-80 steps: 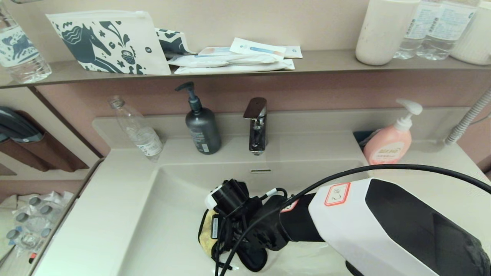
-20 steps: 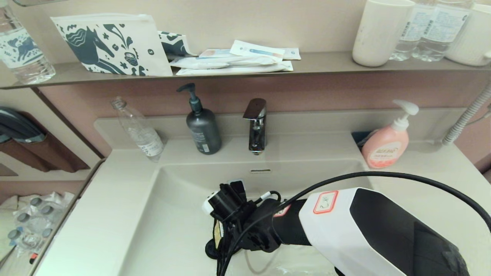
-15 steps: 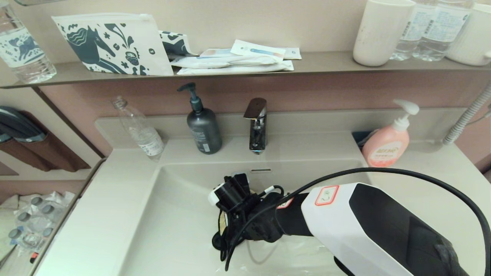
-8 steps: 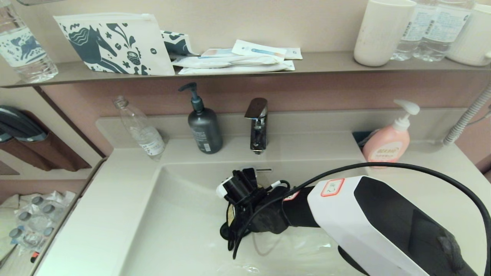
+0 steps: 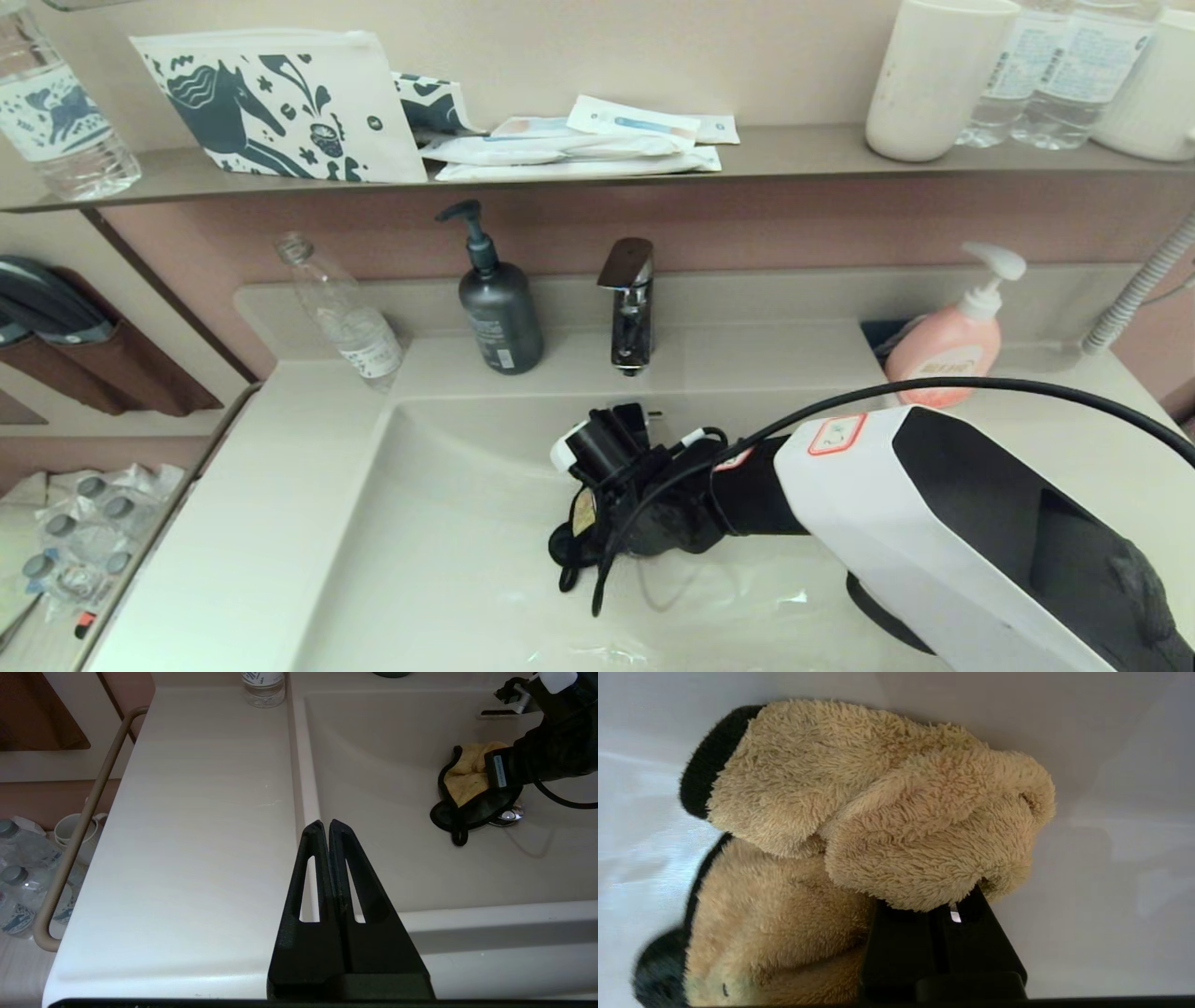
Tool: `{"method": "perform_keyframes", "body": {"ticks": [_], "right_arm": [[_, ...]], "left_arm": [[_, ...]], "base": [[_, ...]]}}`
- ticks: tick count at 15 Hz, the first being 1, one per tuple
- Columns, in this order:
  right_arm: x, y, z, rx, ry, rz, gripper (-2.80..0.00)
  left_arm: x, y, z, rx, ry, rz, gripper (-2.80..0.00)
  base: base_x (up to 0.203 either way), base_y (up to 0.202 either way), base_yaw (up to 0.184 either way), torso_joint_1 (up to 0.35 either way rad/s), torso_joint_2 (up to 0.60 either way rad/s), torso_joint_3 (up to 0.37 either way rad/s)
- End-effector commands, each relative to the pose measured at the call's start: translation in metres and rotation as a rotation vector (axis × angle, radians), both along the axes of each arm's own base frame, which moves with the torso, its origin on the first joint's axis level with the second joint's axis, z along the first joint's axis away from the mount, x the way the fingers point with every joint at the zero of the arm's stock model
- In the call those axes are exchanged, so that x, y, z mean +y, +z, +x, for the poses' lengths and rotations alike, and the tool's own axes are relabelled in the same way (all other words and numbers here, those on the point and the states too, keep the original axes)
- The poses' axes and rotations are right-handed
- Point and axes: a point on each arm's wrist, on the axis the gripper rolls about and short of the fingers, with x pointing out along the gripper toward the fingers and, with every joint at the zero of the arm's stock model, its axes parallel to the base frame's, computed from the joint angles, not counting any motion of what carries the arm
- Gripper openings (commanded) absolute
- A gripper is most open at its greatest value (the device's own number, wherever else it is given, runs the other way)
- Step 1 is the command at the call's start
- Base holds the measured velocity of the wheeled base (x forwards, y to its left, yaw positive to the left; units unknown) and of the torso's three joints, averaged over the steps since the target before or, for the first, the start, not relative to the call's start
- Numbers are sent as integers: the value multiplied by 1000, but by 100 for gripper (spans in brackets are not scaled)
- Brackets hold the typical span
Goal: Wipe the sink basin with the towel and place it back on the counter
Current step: Wipe the sink
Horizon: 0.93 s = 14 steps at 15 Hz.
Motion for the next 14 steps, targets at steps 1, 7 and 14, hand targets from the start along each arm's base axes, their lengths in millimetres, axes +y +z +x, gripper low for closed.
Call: {"method": "perform_keyframes", "body": {"ticks": [1, 7, 14], "right_arm": [[-7, 3, -4, 14, -10, -21, -280], [-40, 1, -24, 91, -34, -100, -280], [-57, 11, -49, 128, -27, -136, -280]], "left_arm": [[0, 0, 0, 0, 0, 0, -280], [0, 0, 0, 0, 0, 0, -280], [0, 0, 0, 0, 0, 0, -280]], "base": [[0, 0, 0, 0, 0, 0], [0, 0, 0, 0, 0, 0], [0, 0, 0, 0, 0, 0]]}}
